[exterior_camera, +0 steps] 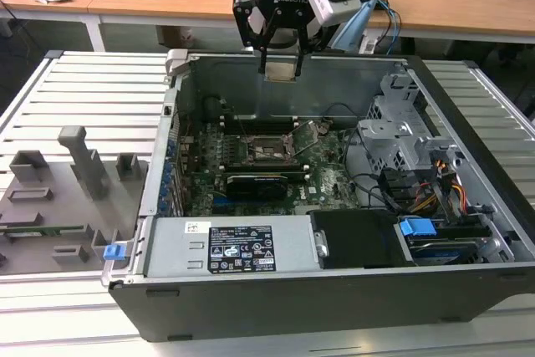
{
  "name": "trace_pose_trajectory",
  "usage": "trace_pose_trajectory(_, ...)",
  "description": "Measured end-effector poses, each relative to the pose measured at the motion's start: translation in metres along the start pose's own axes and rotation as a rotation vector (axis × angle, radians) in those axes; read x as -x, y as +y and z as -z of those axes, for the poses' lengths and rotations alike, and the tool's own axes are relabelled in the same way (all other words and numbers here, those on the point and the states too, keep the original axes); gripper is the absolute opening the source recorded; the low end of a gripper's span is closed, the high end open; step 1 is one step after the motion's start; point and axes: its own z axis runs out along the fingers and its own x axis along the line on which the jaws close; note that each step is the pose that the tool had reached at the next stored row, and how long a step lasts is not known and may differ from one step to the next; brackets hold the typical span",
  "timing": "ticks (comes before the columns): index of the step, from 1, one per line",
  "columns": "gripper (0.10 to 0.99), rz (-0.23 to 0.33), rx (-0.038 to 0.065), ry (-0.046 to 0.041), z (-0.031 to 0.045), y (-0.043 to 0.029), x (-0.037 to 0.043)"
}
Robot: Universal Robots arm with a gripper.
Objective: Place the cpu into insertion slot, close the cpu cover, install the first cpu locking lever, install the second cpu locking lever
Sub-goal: 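Place the cpu into insertion slot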
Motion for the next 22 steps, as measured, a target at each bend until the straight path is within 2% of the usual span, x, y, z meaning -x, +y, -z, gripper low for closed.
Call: trace_pose_trajectory(22,0.537,-0.043,0.001,-0.0039,0.0000,0.0000,0.0000)
